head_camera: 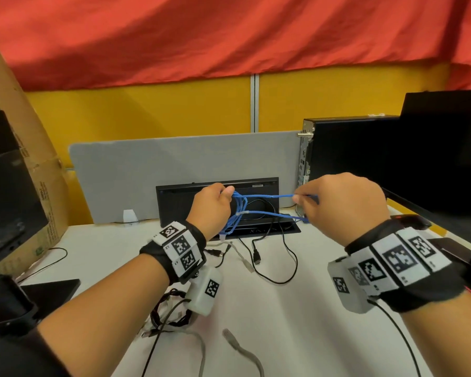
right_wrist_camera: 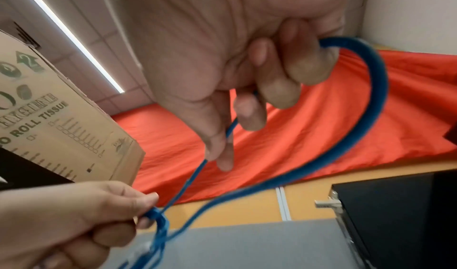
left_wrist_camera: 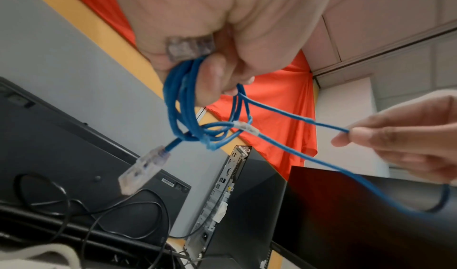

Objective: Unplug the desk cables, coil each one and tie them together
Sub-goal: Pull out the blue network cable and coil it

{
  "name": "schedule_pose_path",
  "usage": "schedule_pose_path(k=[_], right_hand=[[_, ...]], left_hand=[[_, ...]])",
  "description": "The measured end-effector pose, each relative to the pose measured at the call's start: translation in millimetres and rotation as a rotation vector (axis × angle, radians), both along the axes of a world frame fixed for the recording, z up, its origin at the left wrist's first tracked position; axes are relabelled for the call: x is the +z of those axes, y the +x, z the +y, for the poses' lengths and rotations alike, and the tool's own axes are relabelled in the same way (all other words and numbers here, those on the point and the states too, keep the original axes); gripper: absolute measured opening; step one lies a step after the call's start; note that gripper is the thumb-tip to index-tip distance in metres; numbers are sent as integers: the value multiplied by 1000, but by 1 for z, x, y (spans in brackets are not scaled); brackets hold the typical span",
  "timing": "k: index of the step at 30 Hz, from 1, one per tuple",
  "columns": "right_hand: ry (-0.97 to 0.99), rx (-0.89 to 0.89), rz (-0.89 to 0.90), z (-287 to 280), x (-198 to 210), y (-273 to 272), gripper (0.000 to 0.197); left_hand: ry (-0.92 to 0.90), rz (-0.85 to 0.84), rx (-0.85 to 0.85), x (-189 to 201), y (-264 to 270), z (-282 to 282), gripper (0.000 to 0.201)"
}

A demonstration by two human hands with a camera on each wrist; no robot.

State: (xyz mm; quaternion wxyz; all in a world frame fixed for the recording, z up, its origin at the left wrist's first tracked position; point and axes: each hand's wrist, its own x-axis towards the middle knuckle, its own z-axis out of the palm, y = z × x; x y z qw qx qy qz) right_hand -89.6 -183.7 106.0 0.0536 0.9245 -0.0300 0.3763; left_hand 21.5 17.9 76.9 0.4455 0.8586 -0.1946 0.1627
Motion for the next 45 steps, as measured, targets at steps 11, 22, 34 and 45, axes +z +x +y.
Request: schedule_pose_path(k=[11,22,34,45], right_hand=[[90,-73,121,-26,-18,15,76],[484,95,83,-46,-22,20,27],[713,588,-3,20,-44,10,29],[783,360,-165,16,-47,16,12]], left_hand=[[85,-43,80,7,13,14,31],[-298,309,57,3,11,21,37],[-630,577,-166,15,-48,-27,29],[-860,731,-429,9,-62,-40,34]])
